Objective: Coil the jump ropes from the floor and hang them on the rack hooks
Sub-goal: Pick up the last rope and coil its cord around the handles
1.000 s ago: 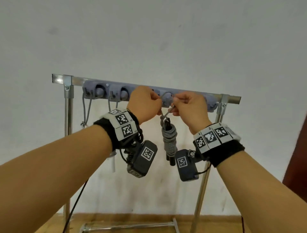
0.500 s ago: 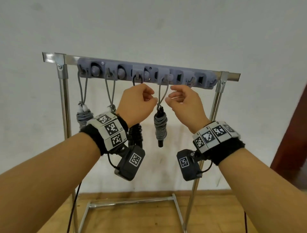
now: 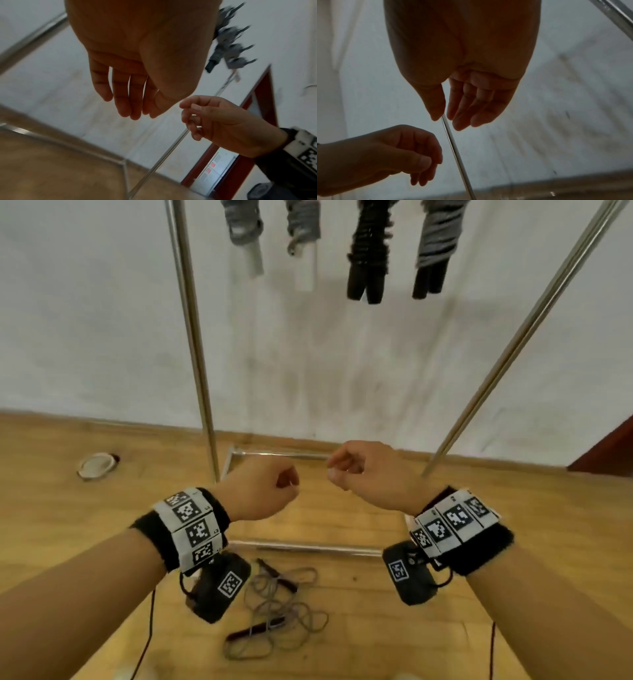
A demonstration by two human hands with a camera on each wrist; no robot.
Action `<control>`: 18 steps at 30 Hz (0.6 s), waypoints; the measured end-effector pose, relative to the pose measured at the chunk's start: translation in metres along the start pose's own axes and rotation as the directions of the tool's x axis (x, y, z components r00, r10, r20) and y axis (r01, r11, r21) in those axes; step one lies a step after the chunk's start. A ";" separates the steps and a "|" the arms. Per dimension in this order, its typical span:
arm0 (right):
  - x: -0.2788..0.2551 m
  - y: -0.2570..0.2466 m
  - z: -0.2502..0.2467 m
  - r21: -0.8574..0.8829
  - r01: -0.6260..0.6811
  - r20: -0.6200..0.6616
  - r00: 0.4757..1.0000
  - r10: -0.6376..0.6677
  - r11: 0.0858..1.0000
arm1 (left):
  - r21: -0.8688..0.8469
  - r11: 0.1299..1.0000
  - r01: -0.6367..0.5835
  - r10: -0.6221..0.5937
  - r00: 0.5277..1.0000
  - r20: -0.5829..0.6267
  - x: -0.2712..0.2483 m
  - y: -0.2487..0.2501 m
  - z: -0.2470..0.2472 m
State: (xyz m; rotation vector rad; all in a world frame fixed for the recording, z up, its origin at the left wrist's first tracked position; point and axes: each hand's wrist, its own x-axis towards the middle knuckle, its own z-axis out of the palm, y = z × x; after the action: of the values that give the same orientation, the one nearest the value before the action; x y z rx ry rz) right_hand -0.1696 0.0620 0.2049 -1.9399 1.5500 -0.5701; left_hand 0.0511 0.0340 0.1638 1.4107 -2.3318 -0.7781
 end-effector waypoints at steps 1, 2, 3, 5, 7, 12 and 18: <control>0.001 0.014 0.023 -0.005 -0.032 0.049 0.998 0.032 0.999 | 0.010 0.999 0.039 -0.039 0.999 0.036 -0.004 -0.021 0.017; 0.004 0.028 0.045 -0.013 -0.056 0.091 0.994 0.057 0.998 | 0.027 0.997 0.073 -0.075 0.995 0.073 -0.007 -0.042 0.033; 0.006 0.043 0.065 -0.022 -0.078 0.135 0.988 0.080 0.997 | 0.040 0.993 0.108 -0.112 0.987 0.113 -0.010 -0.061 0.050; 0.011 0.073 0.105 -0.030 -0.128 0.229 0.965 0.131 0.991 | 0.041 0.984 0.171 -0.176 0.967 0.185 -0.015 -0.097 0.084; 0.016 0.104 0.140 -0.045 -0.172 0.306 0.935 0.178 0.984 | 0.024 0.974 0.224 -0.223 0.949 0.222 -0.018 -0.129 0.119; 0.034 0.181 0.225 -0.108 -0.246 0.406 0.874 0.268 0.963 | 0.055 0.946 0.320 -0.319 0.886 0.335 -0.014 -0.191 0.199; 0.068 0.247 0.312 -0.223 -0.304 0.370 0.853 0.369 0.926 | 0.134 0.950 0.283 -0.313 0.884 0.346 0.029 -0.242 0.256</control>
State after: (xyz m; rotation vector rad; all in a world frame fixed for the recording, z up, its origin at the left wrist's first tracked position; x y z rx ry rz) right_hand -0.1289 0.0134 -0.1940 -1.6936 1.6385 0.1084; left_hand 0.0789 -0.0062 -0.1860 1.8268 -2.4626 -1.1303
